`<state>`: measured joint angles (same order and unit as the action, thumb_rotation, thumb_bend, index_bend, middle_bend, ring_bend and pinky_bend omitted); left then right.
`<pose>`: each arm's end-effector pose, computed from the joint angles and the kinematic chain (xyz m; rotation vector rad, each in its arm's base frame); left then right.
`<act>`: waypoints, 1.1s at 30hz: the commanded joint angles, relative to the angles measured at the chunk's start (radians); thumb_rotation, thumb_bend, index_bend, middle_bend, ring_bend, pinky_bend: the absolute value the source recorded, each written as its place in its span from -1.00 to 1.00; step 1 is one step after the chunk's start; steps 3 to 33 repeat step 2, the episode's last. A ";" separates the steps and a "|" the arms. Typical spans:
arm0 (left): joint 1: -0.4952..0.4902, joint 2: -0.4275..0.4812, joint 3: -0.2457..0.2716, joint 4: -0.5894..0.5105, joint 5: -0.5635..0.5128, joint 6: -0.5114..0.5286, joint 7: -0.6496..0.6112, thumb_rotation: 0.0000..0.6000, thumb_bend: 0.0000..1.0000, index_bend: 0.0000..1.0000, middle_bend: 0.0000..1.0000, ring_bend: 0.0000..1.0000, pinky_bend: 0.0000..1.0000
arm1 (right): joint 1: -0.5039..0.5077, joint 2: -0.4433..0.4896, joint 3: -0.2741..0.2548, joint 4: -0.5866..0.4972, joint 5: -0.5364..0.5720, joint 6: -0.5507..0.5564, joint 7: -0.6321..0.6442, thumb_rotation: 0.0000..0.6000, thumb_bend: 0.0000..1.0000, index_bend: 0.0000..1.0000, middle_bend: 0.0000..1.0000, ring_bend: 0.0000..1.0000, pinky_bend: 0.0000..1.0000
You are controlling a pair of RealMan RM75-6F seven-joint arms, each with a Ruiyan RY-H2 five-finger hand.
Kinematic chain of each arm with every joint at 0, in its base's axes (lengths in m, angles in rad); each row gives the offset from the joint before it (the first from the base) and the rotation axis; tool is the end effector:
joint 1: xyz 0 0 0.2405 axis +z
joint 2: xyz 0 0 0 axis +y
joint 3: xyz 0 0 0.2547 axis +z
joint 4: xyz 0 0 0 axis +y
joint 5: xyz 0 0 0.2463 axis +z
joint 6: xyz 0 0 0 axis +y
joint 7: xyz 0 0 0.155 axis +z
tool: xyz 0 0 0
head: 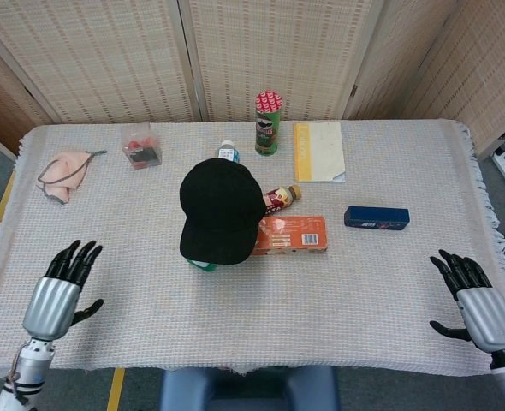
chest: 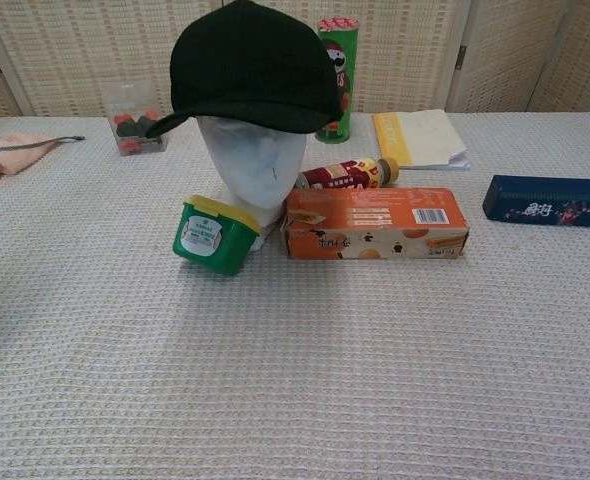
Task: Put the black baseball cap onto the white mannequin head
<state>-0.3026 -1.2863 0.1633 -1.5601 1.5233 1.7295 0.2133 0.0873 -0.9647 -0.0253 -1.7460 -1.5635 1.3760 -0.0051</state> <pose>-0.2732 0.2056 0.0809 -1.5276 -0.6431 -1.0208 -0.3140 -0.1732 0.1319 1.5449 -0.9924 0.7952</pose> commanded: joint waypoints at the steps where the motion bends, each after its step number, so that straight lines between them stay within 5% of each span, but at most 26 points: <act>1: 0.114 0.088 0.025 -0.022 -0.112 0.008 -0.140 1.00 -0.85 -0.95 -0.75 -0.89 -0.61 | 0.008 -0.018 0.003 0.001 0.025 -0.022 -0.035 1.00 -0.89 -1.00 -1.00 -1.00 -1.00; 33: 0.117 0.109 0.027 -0.029 -0.116 -0.011 -0.140 1.00 -0.85 -0.94 -0.75 -0.90 -0.61 | 0.010 -0.025 0.005 0.002 0.033 -0.028 -0.050 1.00 -0.89 -1.00 -1.00 -1.00 -1.00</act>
